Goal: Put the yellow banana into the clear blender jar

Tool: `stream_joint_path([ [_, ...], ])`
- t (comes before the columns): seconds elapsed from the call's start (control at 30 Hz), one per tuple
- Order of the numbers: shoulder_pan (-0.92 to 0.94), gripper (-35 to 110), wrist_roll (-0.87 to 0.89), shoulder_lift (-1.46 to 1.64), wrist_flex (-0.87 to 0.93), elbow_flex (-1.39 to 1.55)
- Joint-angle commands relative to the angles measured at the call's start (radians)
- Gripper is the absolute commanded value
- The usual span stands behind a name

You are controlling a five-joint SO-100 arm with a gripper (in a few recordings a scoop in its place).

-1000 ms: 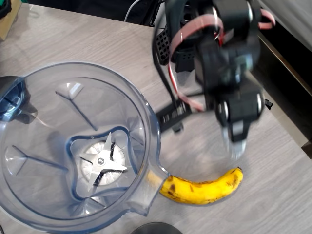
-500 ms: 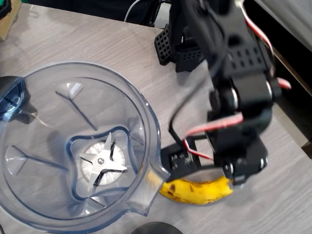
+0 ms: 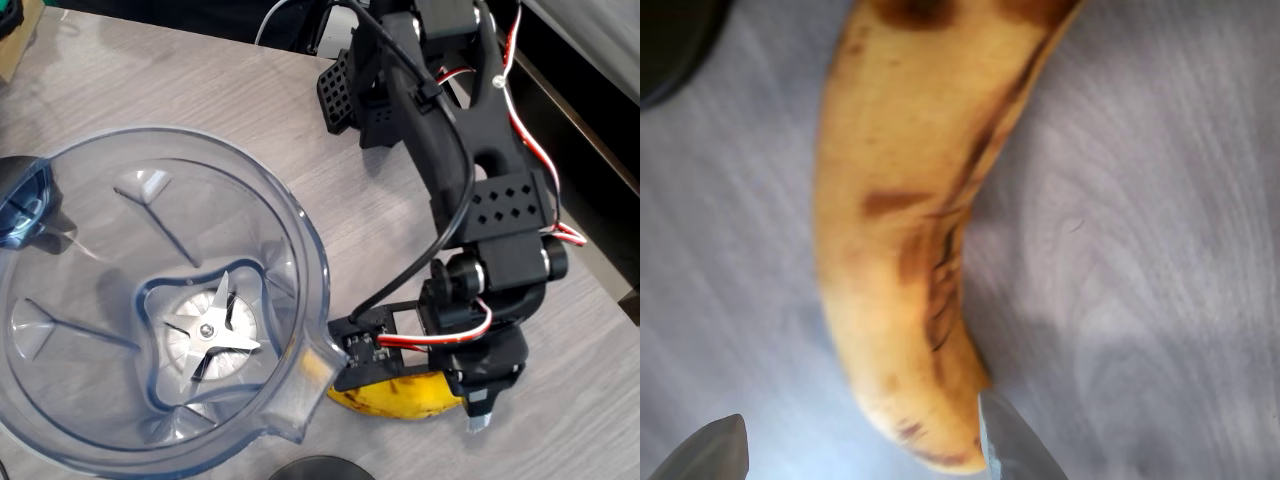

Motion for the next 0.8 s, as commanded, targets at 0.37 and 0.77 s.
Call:
stream_joint_path([
  [0.37, -0.067, 28, -0.003, -0.092, -0.052, -0.063],
  [0.77, -0.084, 28, -0.006, -0.118, -0.081, -0.071],
])
